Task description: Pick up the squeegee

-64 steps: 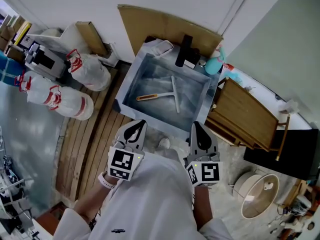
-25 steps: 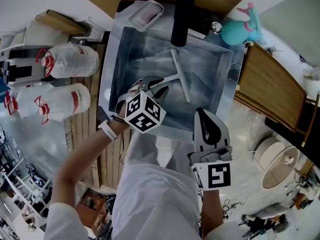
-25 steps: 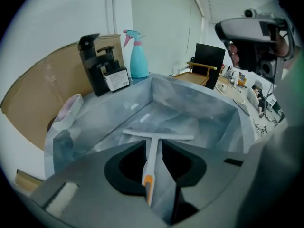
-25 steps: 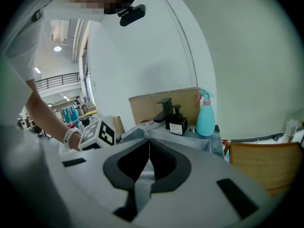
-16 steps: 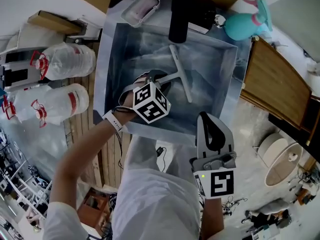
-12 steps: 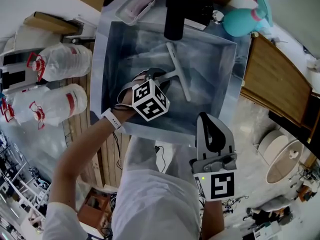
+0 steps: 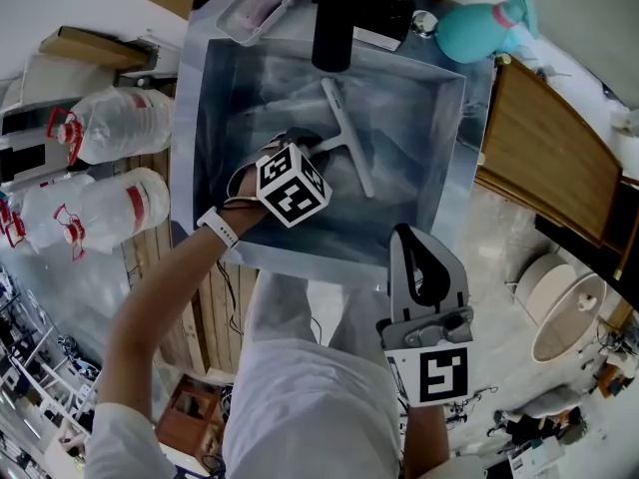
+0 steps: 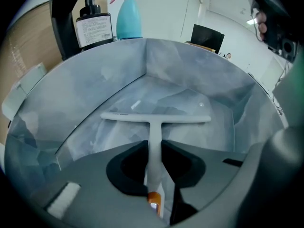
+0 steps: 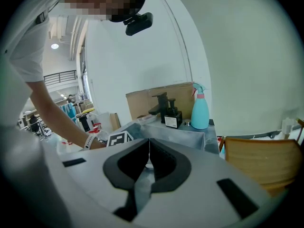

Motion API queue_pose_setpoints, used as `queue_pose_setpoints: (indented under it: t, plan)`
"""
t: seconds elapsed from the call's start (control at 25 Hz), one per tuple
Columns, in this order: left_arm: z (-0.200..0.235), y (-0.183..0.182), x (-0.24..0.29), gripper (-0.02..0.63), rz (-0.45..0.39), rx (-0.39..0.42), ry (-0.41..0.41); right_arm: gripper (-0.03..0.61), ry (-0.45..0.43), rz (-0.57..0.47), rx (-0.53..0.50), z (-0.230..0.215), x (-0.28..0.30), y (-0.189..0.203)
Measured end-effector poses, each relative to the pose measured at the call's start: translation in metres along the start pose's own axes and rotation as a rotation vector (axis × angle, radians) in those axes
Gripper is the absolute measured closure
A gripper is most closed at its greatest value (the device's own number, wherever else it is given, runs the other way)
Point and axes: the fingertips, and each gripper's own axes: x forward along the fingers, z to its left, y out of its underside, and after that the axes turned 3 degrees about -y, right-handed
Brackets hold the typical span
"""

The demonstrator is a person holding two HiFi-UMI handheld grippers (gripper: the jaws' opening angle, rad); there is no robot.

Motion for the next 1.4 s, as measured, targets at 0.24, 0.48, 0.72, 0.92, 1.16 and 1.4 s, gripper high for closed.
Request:
queue_pose_setpoints:
  t: [0.24,0.48,0.72,0.92,1.16,1.4]
  plan:
    - [0.002,-0.001,-0.006,0.532,0.003,0.007,-0.029,0.572,-0.001,-0.007,-0.003,0.004,-0.006,-0.002]
    - [0.000,-0.014,-0.027,0.532,-0.033,0.027,-0.053,0.572,0.002,-0.024,-0.014,0.006,-0.016,-0.008]
    - [-0.008,-0.026,-0.064,0.532,-0.061,0.052,-0.066,0.572,-0.006,-0.059,-0.022,0.010,-0.029,-0.026]
    - [-0.011,-0.036,-0.101,0.532,-0.081,0.052,-0.099,0.572,-0.022,-0.085,-0.025,0.018,-0.046,-0.042]
    - [-0.017,-0.042,-0.147,0.532,-0.115,-0.037,-0.140,0.572,-0.029,-0.115,-0.064,0.017,-0.070,-0.060]
    - [-0.034,-0.041,-0.210,0.532,-0.226,-0.261,-0.160,0.572,-0.013,-0.158,-0.058,0.018,-0.089,-0.081]
